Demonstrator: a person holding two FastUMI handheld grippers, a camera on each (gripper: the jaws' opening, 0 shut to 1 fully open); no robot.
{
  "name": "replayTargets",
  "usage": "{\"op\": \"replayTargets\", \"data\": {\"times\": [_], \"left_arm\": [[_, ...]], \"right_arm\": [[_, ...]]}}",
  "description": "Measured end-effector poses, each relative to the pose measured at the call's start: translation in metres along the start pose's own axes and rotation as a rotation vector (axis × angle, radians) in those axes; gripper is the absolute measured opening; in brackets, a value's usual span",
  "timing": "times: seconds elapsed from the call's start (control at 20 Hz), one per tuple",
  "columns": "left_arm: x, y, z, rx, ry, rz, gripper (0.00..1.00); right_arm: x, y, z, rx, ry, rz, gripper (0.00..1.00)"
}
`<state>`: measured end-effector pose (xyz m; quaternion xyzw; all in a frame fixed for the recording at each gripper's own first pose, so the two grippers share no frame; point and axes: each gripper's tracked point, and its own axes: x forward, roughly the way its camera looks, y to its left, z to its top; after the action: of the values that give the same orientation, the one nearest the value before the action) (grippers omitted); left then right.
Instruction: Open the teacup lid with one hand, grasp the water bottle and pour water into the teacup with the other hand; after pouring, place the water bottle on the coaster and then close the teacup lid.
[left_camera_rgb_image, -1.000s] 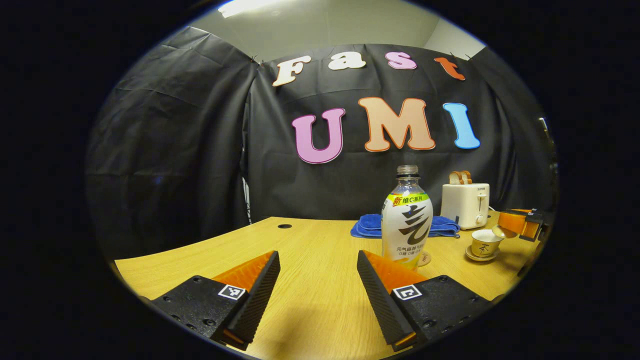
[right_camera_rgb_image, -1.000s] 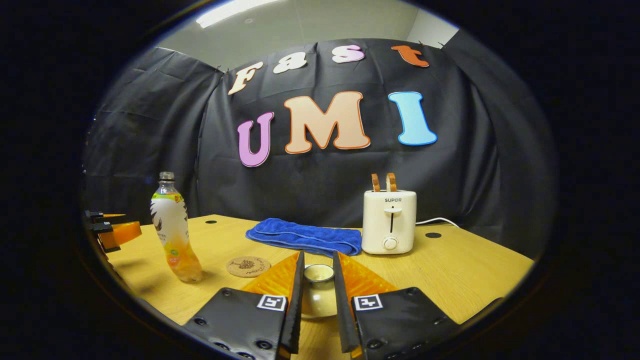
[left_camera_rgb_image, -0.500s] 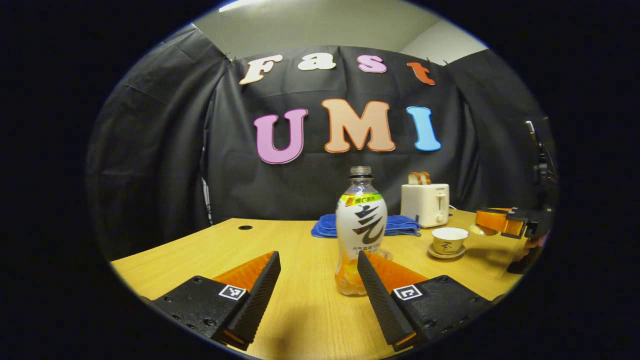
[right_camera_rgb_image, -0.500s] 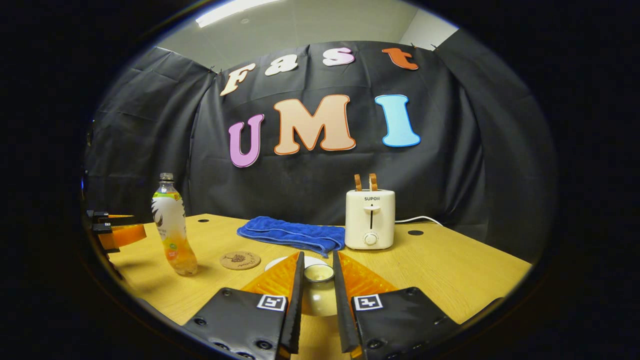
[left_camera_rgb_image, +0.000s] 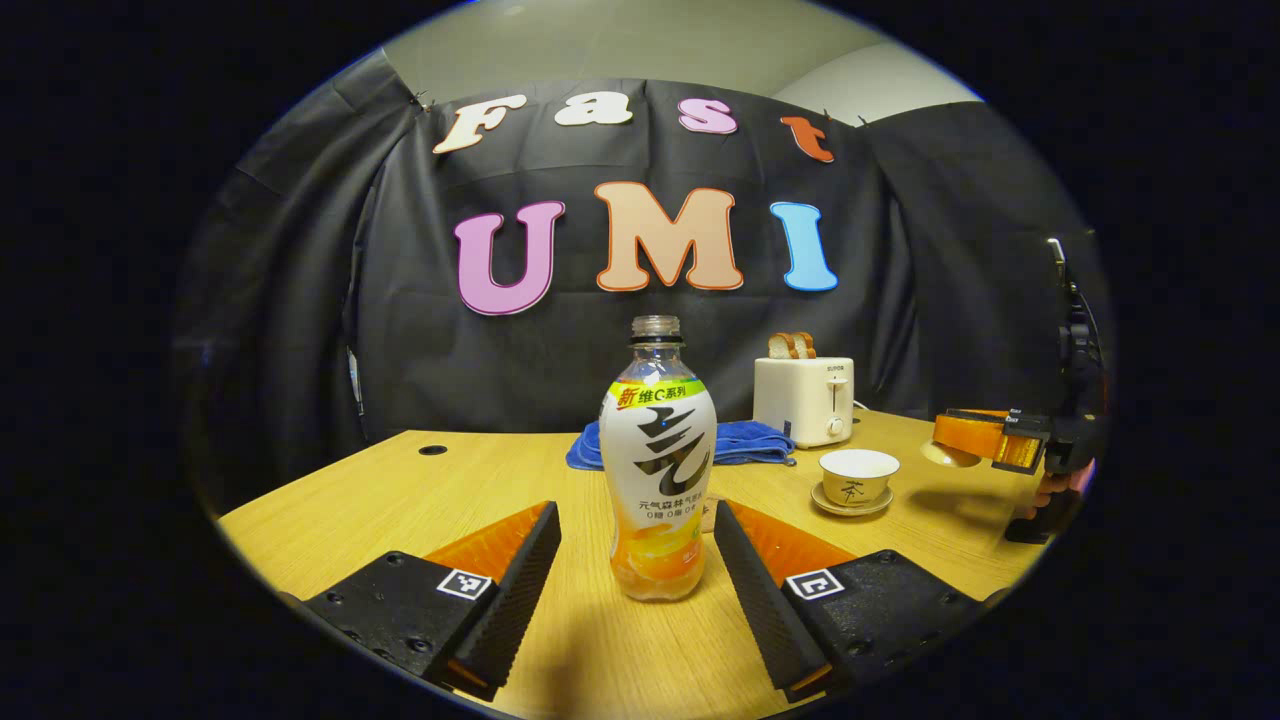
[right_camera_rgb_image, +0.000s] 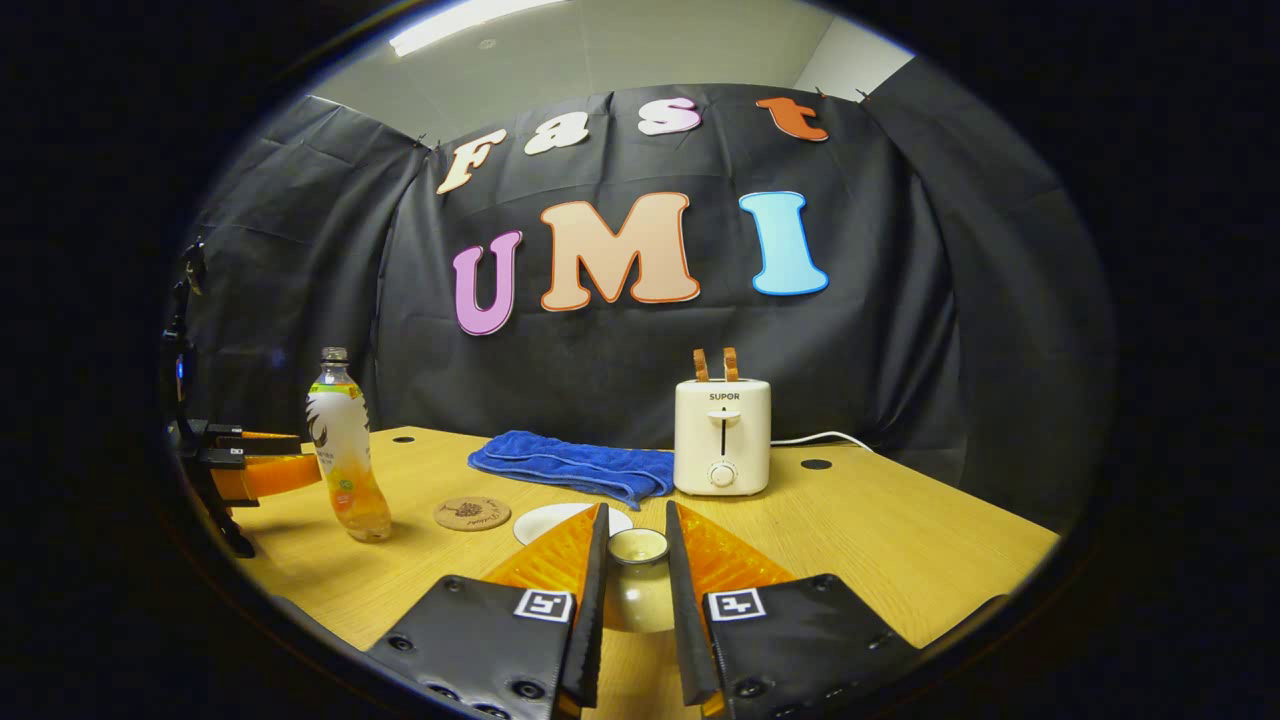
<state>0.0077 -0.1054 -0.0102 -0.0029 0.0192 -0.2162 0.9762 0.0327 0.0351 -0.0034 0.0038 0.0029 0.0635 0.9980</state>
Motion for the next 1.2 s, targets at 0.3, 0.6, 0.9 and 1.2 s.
{"op": "replayTargets", "data": {"times": [0.3, 0.6, 0.9, 1.2], "left_arm": [[0.031, -0.007, -0.007, 0.014, 0.055, -0.006, 0.86], [0.060, -0.010, -0.019, 0.025, 0.131, -0.001, 0.81], [0.066, -0.005, -0.023, 0.037, 0.153, 0.038, 0.64], [0.076, -0.017, -0.027, 0.219, 0.204, 0.036, 0.61]], "right_arm": [[0.001, -0.019, 0.000, -0.001, 0.004, -0.030, 0.35], [0.002, -0.034, 0.002, -0.001, 0.003, -0.054, 0.35], [0.001, -0.039, 0.001, -0.002, 0.003, -0.068, 0.35], [0.001, -0.041, 0.002, -0.002, 0.001, -0.071, 0.35]]}}
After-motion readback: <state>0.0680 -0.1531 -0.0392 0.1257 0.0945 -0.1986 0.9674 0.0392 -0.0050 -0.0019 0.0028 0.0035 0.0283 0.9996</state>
